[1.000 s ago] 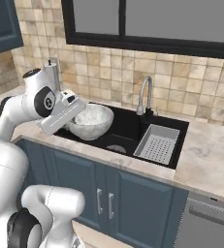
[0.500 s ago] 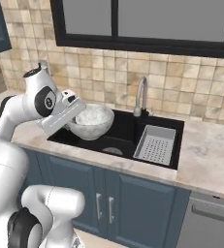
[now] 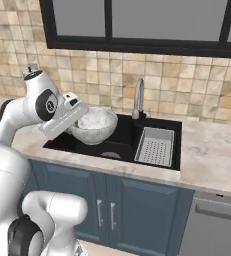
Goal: Pick the kettle and bowl and place them in the sink. Then turn on the water.
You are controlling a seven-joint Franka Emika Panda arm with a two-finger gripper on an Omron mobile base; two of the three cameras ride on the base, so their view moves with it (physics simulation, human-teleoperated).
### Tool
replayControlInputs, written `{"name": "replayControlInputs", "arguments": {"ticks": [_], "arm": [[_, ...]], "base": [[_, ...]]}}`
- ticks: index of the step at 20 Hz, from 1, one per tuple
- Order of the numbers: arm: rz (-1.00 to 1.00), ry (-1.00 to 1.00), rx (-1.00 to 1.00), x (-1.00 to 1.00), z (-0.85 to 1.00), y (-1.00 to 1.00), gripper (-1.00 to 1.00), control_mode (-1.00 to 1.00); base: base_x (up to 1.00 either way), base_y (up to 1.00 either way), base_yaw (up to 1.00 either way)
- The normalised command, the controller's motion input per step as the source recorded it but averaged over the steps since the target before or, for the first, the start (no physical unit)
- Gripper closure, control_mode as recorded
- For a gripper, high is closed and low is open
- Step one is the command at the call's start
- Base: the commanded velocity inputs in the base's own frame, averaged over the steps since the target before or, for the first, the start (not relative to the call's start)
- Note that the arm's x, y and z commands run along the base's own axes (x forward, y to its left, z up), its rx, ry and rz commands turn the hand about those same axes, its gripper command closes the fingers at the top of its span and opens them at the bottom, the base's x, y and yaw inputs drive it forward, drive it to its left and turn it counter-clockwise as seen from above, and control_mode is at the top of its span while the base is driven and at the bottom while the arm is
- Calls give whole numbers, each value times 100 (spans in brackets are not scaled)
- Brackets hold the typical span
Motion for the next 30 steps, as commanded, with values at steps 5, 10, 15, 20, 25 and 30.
{"name": "replayControlInputs", "arguments": {"ticks": [5, 10, 15, 20, 25, 30], "arm": [[0, 0, 0, 0, 0, 0, 100, 100], [0, 0, 0, 0, 0, 0, 100, 100], [0, 0, 0, 0, 0, 0, 100, 100], [0, 0, 0, 0, 0, 0, 100, 100], [0, 0, 0, 0, 0, 0, 100, 100], [0, 0, 0, 0, 0, 0, 100, 100]], "base": [[50, 34, -19], [51, 19, -12], [47, 20, -8], [21, 30, -5], [25, 32, -5], [44, 23, 0]]}}
